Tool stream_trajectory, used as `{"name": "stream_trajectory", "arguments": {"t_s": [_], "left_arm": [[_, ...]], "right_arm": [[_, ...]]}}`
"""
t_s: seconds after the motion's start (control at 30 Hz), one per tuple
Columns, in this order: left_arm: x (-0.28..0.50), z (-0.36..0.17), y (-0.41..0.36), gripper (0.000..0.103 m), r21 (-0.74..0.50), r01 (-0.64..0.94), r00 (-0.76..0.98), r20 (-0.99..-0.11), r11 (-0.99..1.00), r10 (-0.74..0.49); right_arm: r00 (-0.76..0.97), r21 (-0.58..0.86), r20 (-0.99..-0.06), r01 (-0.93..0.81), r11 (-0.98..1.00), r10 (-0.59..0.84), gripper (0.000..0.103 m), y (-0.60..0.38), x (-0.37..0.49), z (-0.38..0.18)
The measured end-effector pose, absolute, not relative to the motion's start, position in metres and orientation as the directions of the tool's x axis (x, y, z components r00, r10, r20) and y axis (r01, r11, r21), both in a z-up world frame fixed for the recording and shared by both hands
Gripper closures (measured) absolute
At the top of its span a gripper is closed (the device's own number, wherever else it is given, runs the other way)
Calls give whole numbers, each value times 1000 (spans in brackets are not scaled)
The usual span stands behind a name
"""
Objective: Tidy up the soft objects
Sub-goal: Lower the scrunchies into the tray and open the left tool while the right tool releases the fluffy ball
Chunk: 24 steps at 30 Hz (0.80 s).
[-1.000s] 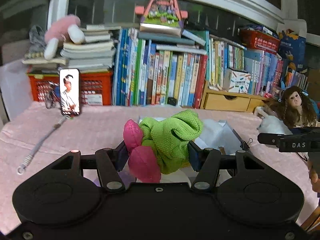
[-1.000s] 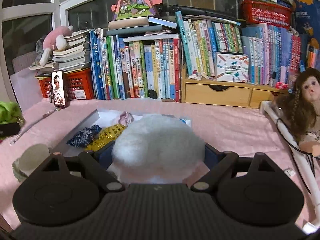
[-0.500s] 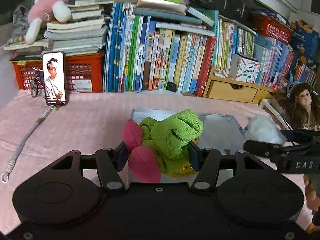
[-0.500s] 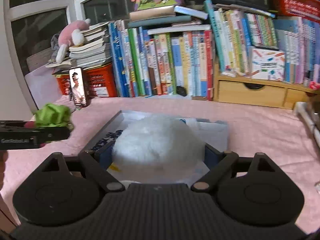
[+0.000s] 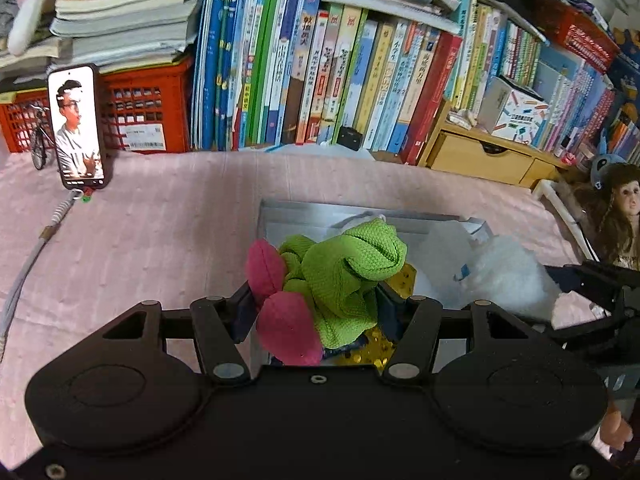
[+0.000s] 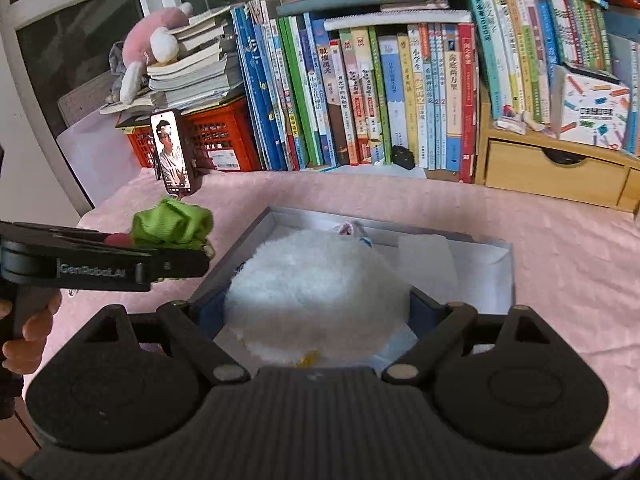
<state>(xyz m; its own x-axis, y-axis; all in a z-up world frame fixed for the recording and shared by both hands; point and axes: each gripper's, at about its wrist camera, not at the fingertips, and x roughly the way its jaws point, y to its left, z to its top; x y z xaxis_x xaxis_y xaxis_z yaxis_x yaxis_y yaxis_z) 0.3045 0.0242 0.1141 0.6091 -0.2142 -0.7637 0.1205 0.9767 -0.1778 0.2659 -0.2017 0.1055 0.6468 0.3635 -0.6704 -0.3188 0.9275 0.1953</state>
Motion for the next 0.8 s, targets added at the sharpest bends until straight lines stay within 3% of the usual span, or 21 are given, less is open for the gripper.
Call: {"name": "stream_trajectory", "arguments": {"t_s": [0.8], "left_arm": [[380, 68, -7, 45, -170, 150, 455, -863, 974, -221]], "right_arm": [[489, 147, -825, -302, 942, 285, 14, -199, 314, 65]]}}
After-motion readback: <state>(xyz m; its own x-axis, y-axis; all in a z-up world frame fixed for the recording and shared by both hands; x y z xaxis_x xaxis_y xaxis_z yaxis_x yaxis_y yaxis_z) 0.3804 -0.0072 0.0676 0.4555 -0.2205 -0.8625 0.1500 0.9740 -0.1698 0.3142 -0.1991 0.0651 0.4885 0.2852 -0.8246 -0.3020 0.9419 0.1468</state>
